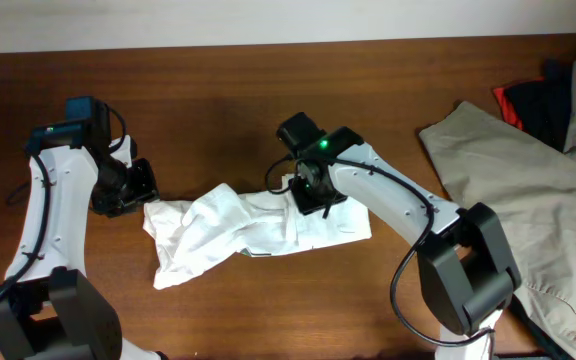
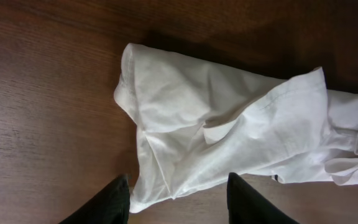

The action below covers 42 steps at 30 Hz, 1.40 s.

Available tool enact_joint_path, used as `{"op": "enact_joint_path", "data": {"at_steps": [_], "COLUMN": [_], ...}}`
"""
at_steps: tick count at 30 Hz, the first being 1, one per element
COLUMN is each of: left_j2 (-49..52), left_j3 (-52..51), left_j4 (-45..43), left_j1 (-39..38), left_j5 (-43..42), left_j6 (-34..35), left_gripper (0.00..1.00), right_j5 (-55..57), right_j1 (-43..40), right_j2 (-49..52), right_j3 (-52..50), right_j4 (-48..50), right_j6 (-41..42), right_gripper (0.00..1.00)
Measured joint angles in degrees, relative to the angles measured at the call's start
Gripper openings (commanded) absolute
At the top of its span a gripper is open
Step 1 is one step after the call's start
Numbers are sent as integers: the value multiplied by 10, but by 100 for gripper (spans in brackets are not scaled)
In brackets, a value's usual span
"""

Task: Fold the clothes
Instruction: 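Fold the right end of the strip leftward over the middle with the right gripper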

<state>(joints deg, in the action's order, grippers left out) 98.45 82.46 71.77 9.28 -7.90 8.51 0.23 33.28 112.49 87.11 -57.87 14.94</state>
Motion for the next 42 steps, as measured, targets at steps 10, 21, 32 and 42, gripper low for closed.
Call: {"op": "enact_joint_path", "data": {"at_steps": [10, 21, 32, 42], "left_j2": [0, 0, 0, -4], "left_j3": [-13, -13, -14, -114], "left_j4": [-9, -9, -8, -104], "left_j1": [0, 0, 0, 0], "left_j5": [0, 0, 0, 34], "left_j6": [0, 0, -1, -4], "left_gripper": [57, 57, 70, 94], "right_j5": [-44, -33, -179, -90], "right_j1": [5, 31, 36, -75], "right_j2": [1, 63, 63, -92], "right_j3": [0, -3, -4, 12], "right_j4": [50, -20, -39, -151], "right_j6": [2, 19, -120, -58], "right_gripper": [68, 4, 23, 99]}}
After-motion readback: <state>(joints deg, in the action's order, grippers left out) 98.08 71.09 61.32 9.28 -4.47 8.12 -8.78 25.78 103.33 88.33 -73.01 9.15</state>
